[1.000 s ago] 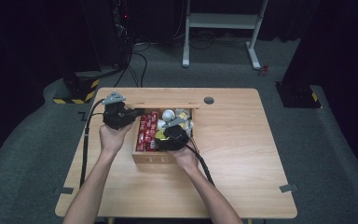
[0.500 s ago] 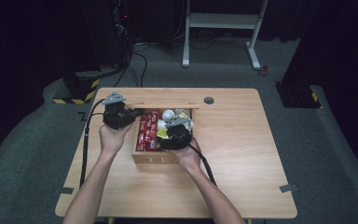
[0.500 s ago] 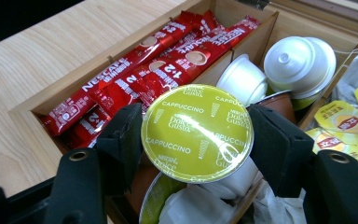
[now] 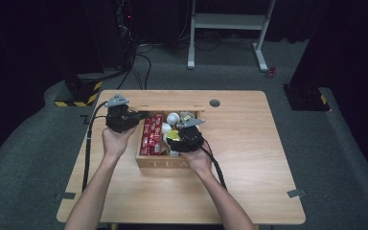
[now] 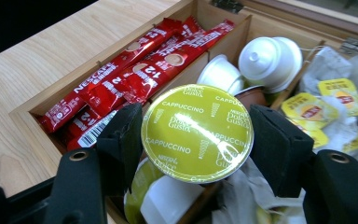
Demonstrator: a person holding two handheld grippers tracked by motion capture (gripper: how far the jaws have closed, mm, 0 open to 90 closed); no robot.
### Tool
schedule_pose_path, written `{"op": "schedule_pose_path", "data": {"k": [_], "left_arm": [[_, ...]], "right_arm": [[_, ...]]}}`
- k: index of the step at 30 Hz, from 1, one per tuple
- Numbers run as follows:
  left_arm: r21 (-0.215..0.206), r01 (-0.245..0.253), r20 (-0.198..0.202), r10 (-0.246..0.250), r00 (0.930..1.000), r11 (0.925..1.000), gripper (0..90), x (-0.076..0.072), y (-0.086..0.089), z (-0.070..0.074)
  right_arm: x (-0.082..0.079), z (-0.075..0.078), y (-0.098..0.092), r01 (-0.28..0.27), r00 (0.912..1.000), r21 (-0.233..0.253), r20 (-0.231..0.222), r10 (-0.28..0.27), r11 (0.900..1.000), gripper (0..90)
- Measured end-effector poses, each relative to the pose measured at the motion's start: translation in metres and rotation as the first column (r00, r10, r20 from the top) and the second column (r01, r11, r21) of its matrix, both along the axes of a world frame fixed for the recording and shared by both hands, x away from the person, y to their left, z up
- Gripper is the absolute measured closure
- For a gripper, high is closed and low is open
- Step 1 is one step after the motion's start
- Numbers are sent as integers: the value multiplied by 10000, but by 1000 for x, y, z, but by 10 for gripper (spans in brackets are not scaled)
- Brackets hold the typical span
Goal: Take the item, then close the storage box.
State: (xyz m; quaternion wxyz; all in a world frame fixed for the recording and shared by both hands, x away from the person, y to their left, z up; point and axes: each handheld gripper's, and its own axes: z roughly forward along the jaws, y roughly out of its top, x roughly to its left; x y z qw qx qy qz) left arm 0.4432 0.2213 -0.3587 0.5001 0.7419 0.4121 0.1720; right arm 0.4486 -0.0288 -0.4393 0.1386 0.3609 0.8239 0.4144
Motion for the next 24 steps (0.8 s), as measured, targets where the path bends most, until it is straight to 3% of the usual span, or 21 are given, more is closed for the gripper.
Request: {"op": "schedule_pose_path", "data": {"k": [24], "left_arm": [[14,-8,-25,8,10000,10000,893,0,0,0]], "right_arm": [[-9,23,-62,1020,9943,301,267,-1028,9943,375]]}}
